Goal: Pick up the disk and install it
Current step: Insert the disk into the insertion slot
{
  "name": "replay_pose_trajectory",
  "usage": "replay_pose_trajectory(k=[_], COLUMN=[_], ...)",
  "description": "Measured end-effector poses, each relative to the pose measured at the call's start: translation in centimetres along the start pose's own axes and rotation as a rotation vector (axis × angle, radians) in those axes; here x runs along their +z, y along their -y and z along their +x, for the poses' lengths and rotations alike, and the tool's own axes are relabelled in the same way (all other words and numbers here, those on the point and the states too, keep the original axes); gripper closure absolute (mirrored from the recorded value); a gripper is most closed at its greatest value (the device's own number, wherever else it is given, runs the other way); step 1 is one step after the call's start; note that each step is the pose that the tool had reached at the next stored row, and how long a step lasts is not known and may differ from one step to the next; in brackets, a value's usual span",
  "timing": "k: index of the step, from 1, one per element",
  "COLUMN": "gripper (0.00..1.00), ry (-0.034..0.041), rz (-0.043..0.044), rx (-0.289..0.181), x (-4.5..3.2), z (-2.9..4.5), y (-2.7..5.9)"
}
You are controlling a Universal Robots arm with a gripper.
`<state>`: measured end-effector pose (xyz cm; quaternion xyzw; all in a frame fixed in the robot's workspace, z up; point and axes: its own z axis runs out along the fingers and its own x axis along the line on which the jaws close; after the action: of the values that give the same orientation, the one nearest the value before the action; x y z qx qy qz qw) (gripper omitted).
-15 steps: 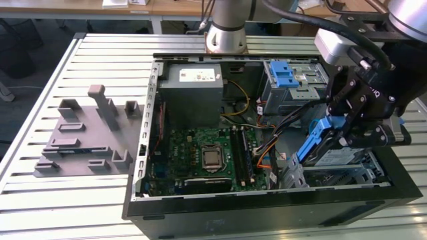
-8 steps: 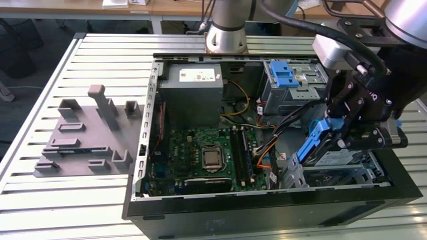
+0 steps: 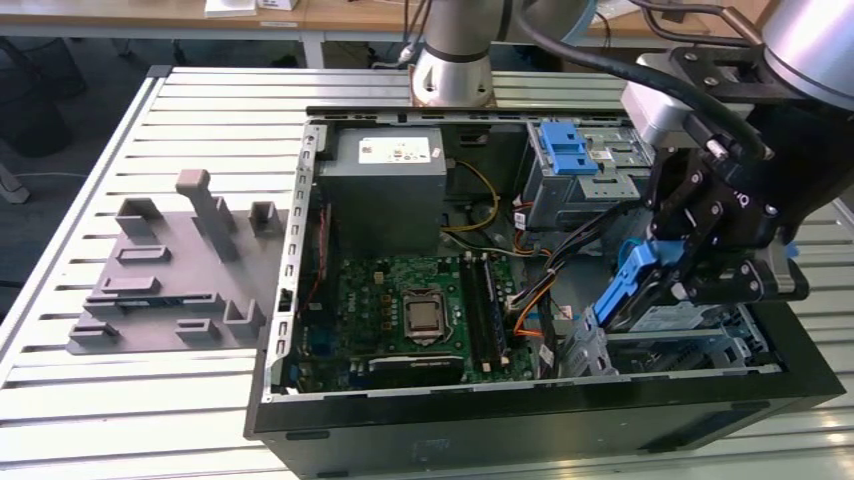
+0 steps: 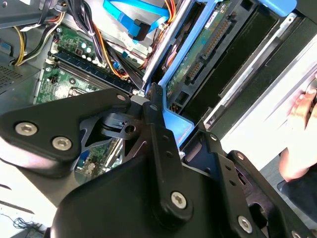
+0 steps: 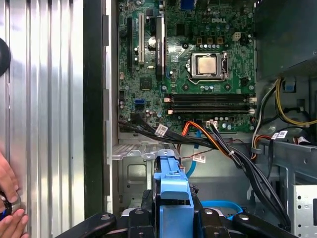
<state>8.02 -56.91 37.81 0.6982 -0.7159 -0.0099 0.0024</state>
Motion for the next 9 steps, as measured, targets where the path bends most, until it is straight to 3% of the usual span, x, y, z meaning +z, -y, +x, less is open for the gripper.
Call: replay_pose_trajectory(k=[9], gripper=[0.62], ry=[-0.0003], rz=[0.0000], rx=[0.000], x=[0.76], z=[0.01], y=[0.01])
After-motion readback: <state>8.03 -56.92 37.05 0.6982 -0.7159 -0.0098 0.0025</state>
